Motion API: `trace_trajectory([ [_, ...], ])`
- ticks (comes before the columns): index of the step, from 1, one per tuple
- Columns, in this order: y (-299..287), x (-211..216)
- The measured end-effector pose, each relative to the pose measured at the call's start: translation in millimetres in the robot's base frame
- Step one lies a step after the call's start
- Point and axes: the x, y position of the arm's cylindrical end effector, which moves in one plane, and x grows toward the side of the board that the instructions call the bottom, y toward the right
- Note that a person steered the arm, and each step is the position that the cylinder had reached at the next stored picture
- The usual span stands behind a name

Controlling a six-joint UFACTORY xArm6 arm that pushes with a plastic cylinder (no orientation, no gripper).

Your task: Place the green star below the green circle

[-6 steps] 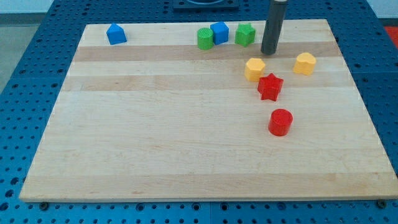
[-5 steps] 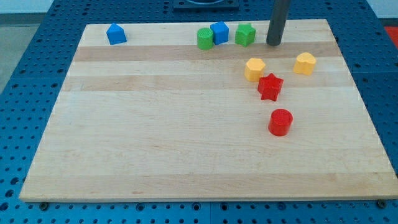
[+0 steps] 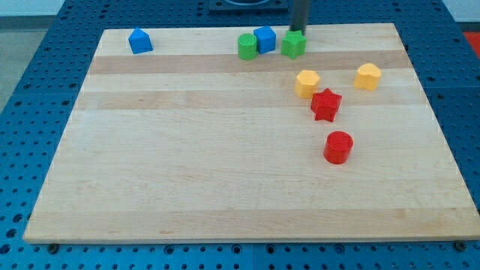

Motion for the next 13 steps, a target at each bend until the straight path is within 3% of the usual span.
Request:
trace_trajectory([
  [2, -17, 11],
  [4, -80, 76],
  [7, -60, 100],
  [9, 27, 87],
  [10, 42, 59],
  [11, 42, 34],
  [13, 26, 33],
])
